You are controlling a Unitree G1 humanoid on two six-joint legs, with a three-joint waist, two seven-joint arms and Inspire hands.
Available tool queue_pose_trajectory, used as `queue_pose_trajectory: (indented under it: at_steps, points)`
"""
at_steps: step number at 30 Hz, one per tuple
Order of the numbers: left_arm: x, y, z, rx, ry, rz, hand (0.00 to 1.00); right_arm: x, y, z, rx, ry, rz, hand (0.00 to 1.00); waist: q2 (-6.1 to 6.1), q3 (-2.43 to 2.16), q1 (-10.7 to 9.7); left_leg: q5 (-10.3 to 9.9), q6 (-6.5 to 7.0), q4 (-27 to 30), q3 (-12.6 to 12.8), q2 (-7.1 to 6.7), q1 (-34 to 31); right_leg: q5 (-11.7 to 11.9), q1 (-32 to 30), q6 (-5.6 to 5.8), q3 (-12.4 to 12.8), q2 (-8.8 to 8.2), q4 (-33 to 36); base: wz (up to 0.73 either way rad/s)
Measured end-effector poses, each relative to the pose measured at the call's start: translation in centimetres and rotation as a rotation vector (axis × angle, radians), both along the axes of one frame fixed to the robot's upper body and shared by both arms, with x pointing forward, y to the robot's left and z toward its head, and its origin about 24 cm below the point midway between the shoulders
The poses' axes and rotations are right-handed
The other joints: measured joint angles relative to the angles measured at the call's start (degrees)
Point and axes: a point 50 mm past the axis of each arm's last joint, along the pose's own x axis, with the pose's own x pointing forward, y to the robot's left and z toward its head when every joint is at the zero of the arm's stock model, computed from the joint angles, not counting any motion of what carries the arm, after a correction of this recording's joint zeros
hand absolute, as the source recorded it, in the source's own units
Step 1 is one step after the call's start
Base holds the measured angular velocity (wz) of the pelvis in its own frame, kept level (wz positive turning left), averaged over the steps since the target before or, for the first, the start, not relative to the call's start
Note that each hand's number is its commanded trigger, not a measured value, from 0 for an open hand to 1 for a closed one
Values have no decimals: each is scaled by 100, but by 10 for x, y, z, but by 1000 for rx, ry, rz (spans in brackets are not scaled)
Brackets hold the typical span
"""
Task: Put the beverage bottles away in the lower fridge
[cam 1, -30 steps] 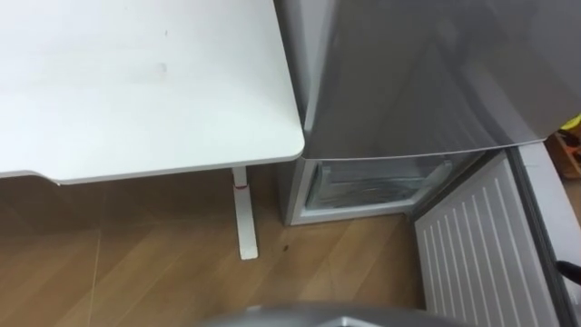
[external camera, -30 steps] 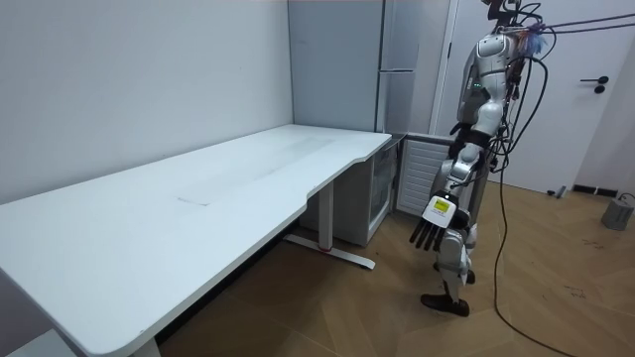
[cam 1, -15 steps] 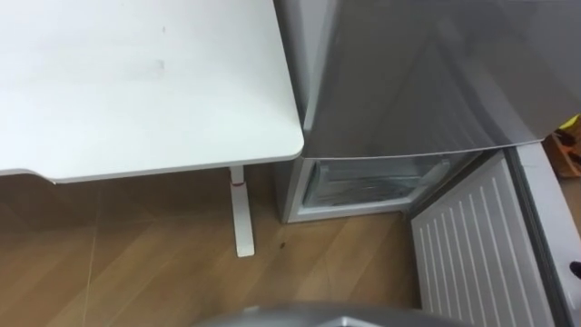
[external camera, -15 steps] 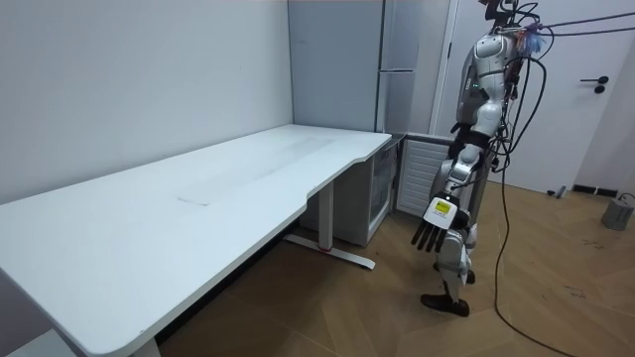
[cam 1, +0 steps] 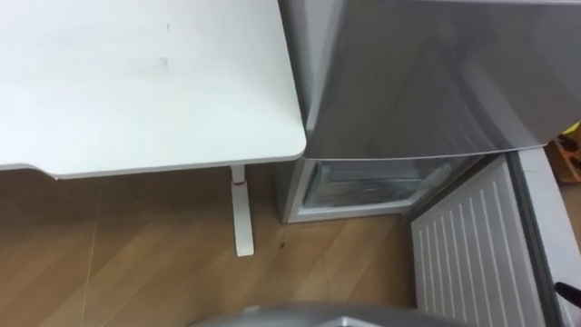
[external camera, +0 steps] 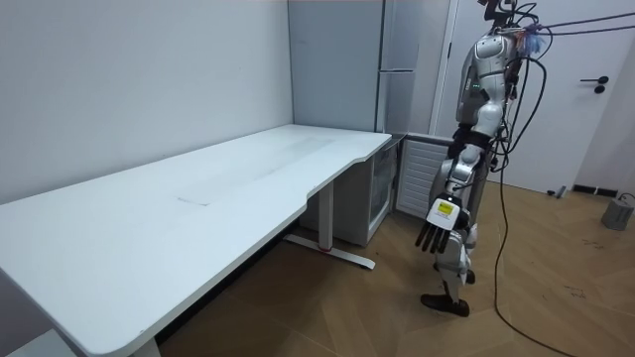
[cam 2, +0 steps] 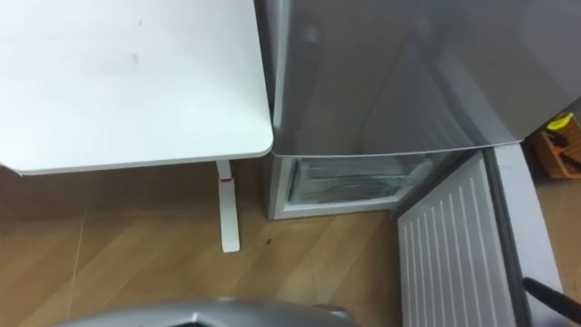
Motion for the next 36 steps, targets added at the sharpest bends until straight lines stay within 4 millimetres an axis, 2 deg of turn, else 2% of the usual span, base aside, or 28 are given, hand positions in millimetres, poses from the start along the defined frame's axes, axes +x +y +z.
queue_pose_trajectory:
  at_steps: [4, 6, 10, 12, 13, 14, 15, 16, 19, 20, 22, 25, 27, 30, 31, 33, 36]
  points:
    - [9, -1, -1, -11, -19, -7, 0, -5, 9, -7, 55, -71, -92, 0, 46, -11, 37, -39, -16, 84, -12, 42, -58, 13, -7, -22, -11, 30, -1, 0]
    - [12, -3, -2, -19, -17, -26, 0, -14, 21, -16, 101, -138, -149, 0, 50, -11, 53, -40, -18, 70, -52, 40, -52, 16, 19, -24, -57, 32, -3, 6]
    - [12, -12, -6, -49, 11, -70, 0, -15, 49, -32, 198, -203, -99, 0, 88, -6, 229, -66, -43, 57, -3, 106, -67, 72, 13, -60, -11, 81, 18, -13]
    - [18, -24, -12, -86, 46, -135, 0, 4, 79, -44, 284, -268, 14, 0, 175, -4, 475, -107, -83, 122, 134, 233, -115, 192, -100, -84, 6, 175, 22, -49]
    - [18, -32, -16, -109, 78, -179, 0, 22, 99, -47, 333, -345, 96, 0, 227, 7, 601, -128, -100, 196, 234, 294, -188, 241, -195, -118, 4, 210, 14, -51]
    - [22, -37, -17, -120, 82, -207, 0, 31, 110, -48, 360, -386, 149, 0, 254, 19, 639, -147, -108, 233, 259, 318, -221, 268, -224, -135, 12, 229, 8, -29]
    - [30, -46, -20, -140, 84, -265, 0, 49, 132, -47, 403, -436, 267, 0, 293, 20, 661, -150, -117, 281, 242, 338, -294, 287, -266, -152, 5, 245, 12, -9]
    - [37, -54, -22, -158, 84, -303, 0, 63, 149, -46, 434, -460, 366, 0, 338, 21, 761, -143, -145, 283, 224, 341, -334, 302, -329, -177, 4, 254, 38, -7]
    - [48, -64, -24, -175, 80, -359, 0, 85, 184, -41, 536, -513, 559, 0, 435, 20, 1040, -103, -156, 284, 174, 340, -393, 327, -406, -212, 31, 296, 37, -9]
    - [52, -66, -25, -181, 80, -374, 0, 99, 209, -35, 633, -562, 697, 0, 493, 22, 1120, -65, -135, 273, 151, 342, -393, 324, -403, -216, 28, 308, 15, 9]
    - [58, -73, -26, -206, 89, -413, 0, 125, 264, -22, 827, -667, 933, 0, 573, 68, 1158, -17, -137, 271, 17, 304, -430, 289, -406, -236, -6, 310, -2, 28]
    - [59, -82, -27, -233, 98, -454, 0, 142, 317, -8, 1021, -734, 1107, 0, 629, 63, 1318, 34, -111, 258, -172, 218, -460, 247, -399, -212, -173, 245, -4, 35]
    - [57, -86, -28, -241, 111, -457, 0, 147, 328, -3, 1077, -728, 1184, 0, 640, 65, 1352, 60, -89, 248, -263, 161, -483, 229, -386, -186, -282, 203, -9, 30]
    - [51, -86, -29, -243, 138, -454, 0, 149, 332, -1, 1109, -708, 1211, 0, 491, 134, 1352, 65, -76, 246, -317, 115, -503, 220, -333, -168, -375, 158, -19, 13]
    - [50, -86, -29, -242, 141, -452, 0, 148, 333, -2, 1113, -702, 1212, 0, 491, 155, 1356, 63, -73, 248, -320, 114, -508, 221, -332, -167, -382, 156, -18, 5]
    - [49, -87, -28, -244, 137, -450, 0, 147, 328, -4, 1105, -664, 1233, 0, 401, 134, 1348, 47, -54, 256, -321, 116, -506, 227, -332, -157, -391, 155, -4, 0]
    - [53, -88, -28, -243, 119, -454, 0, 147, 317, -7, 1056, -625, 1261, 0, 424, 139, 1309, 27, -36, 262, -320, 113, -503, 236, -299, -143, -422, 149, 2, 0]
